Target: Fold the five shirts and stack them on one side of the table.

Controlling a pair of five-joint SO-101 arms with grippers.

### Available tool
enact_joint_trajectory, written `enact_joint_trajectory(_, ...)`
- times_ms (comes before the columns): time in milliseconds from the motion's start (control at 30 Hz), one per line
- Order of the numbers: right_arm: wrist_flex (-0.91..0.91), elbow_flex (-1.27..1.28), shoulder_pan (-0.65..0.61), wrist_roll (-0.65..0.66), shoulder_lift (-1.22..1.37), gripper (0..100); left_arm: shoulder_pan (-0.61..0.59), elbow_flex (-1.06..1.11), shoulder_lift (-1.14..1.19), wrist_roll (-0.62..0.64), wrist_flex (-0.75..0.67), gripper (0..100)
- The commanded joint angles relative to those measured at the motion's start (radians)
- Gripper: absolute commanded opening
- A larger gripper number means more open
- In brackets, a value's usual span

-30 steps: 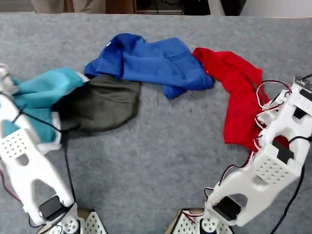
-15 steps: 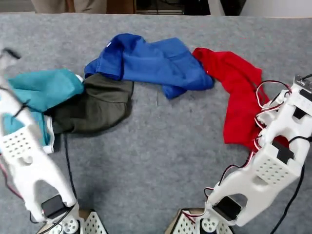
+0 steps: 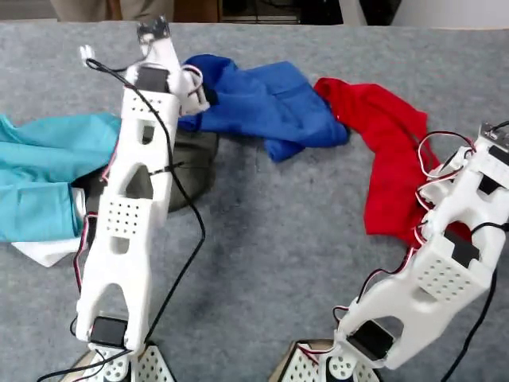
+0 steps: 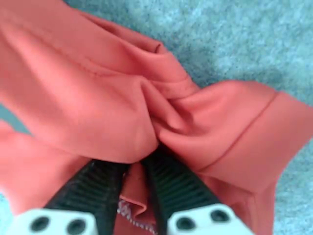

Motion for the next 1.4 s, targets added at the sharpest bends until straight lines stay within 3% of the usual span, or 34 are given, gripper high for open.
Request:
enact_joint_trajectory(0, -0.023, 0.002, 0.010, -0.011, -0.004, 0.5, 0.002, 0.000, 0.042, 0.017, -0.126, 23)
enact_joint_trajectory(367, -0.023, 0.002, 0.010, -0.011, -0.004, 0.5, -0.077, -0.003, 0.113, 0.017, -0.212, 2)
enact_joint_trajectory(533, -0.023, 0.002, 0.010, -0.011, -0.004, 0.5, -0.133, -0.008, 0.101, 0.017, -0.206, 2)
enact_joint_trajectory(867, -0.025, 0.002, 0.010, -0.011, -0.004, 0.5, -0.301, -0.308, -0.016, -0.054, 0.063, 2)
enact_joint_trajectory(1367, -0.025, 0.002, 0.010, -0.011, -0.004, 0.5, -0.756, -0.307, -0.380, -0.068, 0.075, 2)
